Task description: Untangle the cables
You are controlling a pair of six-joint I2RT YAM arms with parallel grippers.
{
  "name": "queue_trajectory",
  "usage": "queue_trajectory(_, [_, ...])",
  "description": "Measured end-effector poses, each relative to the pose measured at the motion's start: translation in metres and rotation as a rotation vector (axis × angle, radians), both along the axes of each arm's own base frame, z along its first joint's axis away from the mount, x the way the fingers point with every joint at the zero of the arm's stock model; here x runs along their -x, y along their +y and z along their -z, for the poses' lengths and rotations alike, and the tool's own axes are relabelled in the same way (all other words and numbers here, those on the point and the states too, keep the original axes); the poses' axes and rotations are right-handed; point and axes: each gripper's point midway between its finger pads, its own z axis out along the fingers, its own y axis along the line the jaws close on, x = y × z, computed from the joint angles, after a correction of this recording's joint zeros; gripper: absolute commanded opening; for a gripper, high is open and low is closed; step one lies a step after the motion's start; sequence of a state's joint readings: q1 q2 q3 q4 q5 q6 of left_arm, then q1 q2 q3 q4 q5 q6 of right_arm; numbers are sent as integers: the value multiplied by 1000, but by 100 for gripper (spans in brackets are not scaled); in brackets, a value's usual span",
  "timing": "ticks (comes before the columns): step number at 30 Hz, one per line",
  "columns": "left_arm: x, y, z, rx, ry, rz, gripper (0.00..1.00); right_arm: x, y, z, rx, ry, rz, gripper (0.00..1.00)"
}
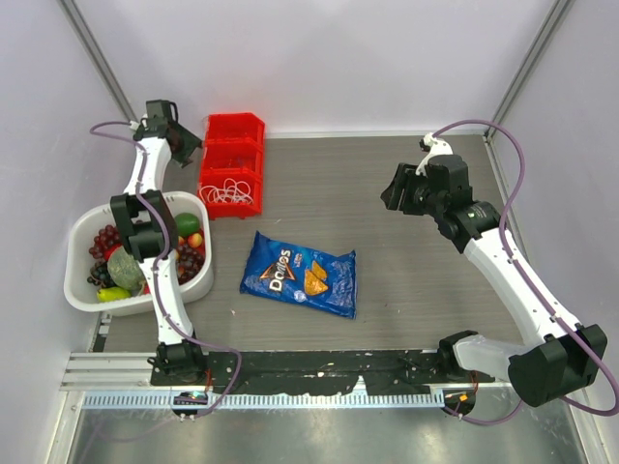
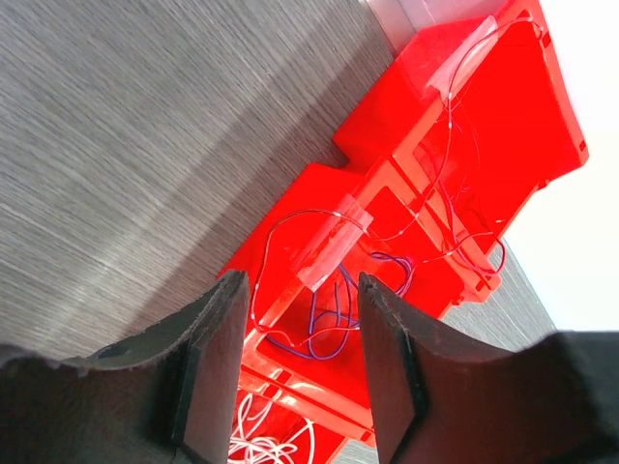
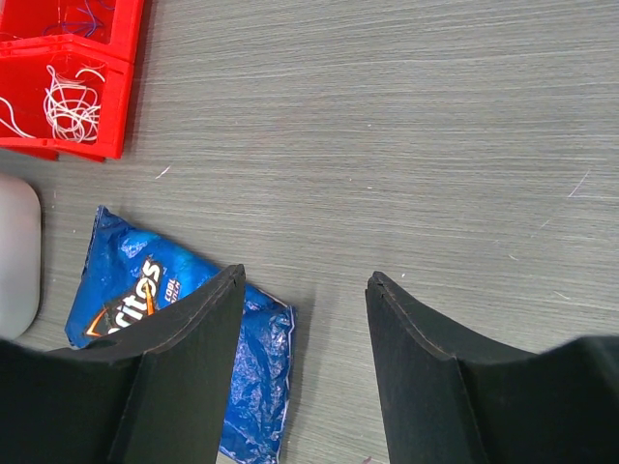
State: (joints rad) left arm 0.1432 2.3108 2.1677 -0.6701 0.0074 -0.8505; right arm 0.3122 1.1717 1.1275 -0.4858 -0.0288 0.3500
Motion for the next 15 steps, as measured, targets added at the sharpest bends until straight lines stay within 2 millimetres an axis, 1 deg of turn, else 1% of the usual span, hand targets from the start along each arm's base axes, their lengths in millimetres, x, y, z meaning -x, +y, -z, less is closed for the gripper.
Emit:
queue_trajectory(11, [1,3,5,-3,13,-29,48,0,0,0,4,-1,-2,58])
queue_trajectory(13, [1,3,11,0,22,-30,44,0,0,0,4,-1,-2,58])
queue_trajectory(15, [1,3,17,4,34,-33,36,0,0,0,4,-1,-1,58])
